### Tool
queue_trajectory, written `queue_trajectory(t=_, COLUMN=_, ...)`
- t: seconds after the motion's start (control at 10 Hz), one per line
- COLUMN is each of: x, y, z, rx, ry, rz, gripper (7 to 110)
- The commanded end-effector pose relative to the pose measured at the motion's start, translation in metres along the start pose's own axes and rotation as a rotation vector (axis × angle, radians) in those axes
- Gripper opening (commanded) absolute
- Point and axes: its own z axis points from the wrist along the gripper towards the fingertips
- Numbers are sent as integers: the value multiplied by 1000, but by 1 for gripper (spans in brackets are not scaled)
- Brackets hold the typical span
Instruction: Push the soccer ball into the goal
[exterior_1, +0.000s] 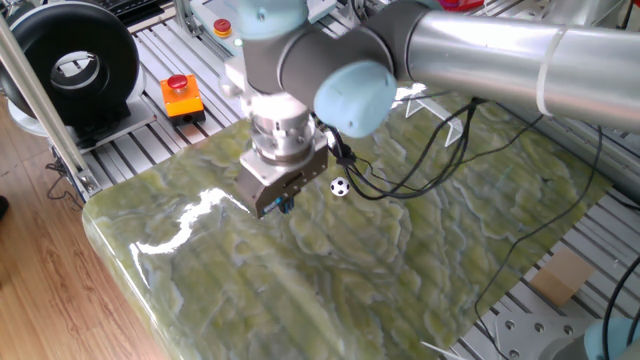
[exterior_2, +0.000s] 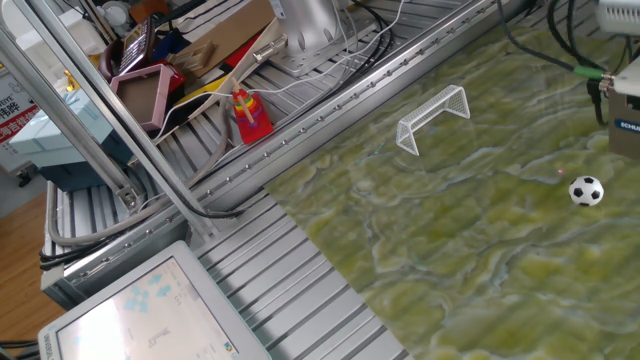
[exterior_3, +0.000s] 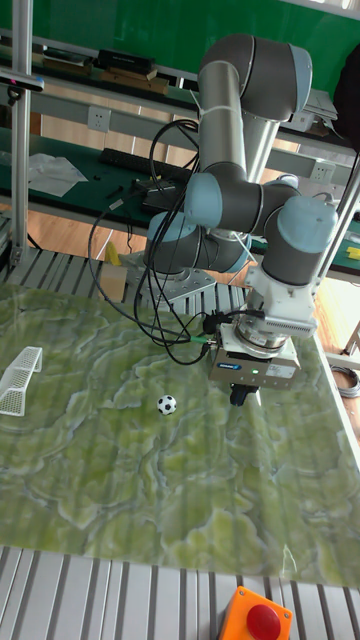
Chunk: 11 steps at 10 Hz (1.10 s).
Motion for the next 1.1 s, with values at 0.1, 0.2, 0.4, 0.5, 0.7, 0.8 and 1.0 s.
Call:
queue_trajectory(t=0.1, x=7, y=-3, z=12, rx=-1, ry=5, rz=31, gripper=7)
queue_trajectory(t=0.2, x=5, y=-3, z=12, rx=-3, ry=1, rz=34, gripper=7)
queue_trajectory(t=0.4, x=-6, y=-19, z=7, rx=50, ry=-14, rz=26, gripper=7)
queue_trajectory(t=0.5, x=-5, y=-20, z=7, rx=51, ry=-12, rz=23, gripper=7)
queue_trajectory(t=0.7, x=-6, y=-16, z=7, rx=36, ry=-14, rz=32, gripper=7)
queue_trajectory(t=0.8, x=-6, y=-14, z=7, rx=28, ry=-14, rz=35, gripper=7)
queue_trajectory(t=1.0, x=-5, y=-6, z=7, rx=-6, ry=-12, rz=39, gripper=7)
